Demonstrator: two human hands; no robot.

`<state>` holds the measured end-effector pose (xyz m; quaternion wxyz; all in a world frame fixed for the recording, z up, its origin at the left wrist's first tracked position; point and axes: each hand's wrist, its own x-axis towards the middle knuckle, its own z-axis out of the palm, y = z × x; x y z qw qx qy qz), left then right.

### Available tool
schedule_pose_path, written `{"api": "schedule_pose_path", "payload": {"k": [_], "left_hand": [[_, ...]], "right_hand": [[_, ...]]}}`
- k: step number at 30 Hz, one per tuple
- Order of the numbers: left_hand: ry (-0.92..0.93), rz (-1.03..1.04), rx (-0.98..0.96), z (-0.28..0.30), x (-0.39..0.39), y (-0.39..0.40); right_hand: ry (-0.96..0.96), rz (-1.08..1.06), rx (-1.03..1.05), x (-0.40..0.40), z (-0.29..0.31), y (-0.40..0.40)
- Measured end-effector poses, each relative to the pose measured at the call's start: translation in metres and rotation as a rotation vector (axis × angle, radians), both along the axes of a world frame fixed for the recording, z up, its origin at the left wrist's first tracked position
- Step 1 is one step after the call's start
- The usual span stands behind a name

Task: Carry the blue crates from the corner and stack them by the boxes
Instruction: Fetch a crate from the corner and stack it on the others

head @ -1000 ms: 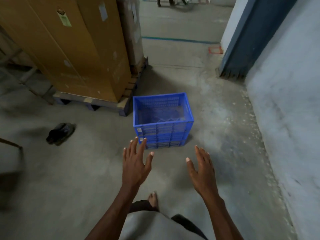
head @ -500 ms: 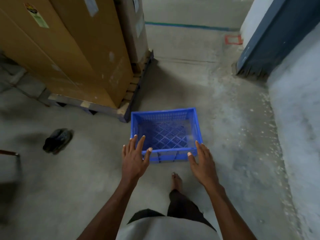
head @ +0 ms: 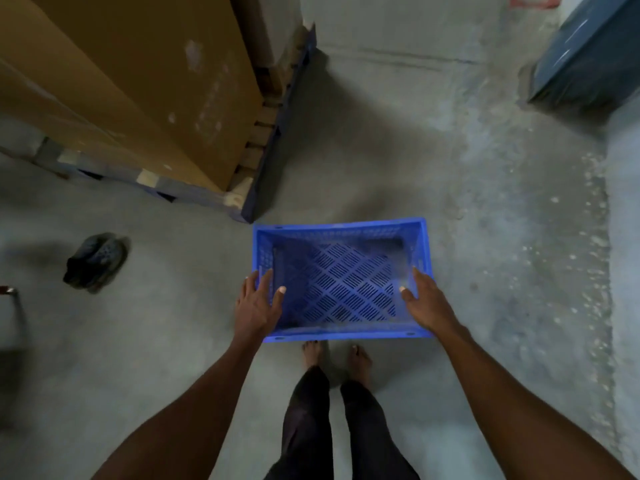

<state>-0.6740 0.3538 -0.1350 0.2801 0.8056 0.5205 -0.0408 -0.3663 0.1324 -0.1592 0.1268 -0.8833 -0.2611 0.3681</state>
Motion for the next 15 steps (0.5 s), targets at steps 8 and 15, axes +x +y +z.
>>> {"api": "schedule_pose_path", "payload": {"k": [8, 15], "left_hand": [[0.031, 0.233, -0.166, -0.112, 0.002, 0.066], [-0.359, 0.695, -0.464, -0.135, 0.018, 0.078]], "right_hand": [[-0.107, -0.329, -0.056, 0.04, -0.087, 0.037], [-0.013, -0.663, 0.02, 0.077, -0.114, 0.044]]}}
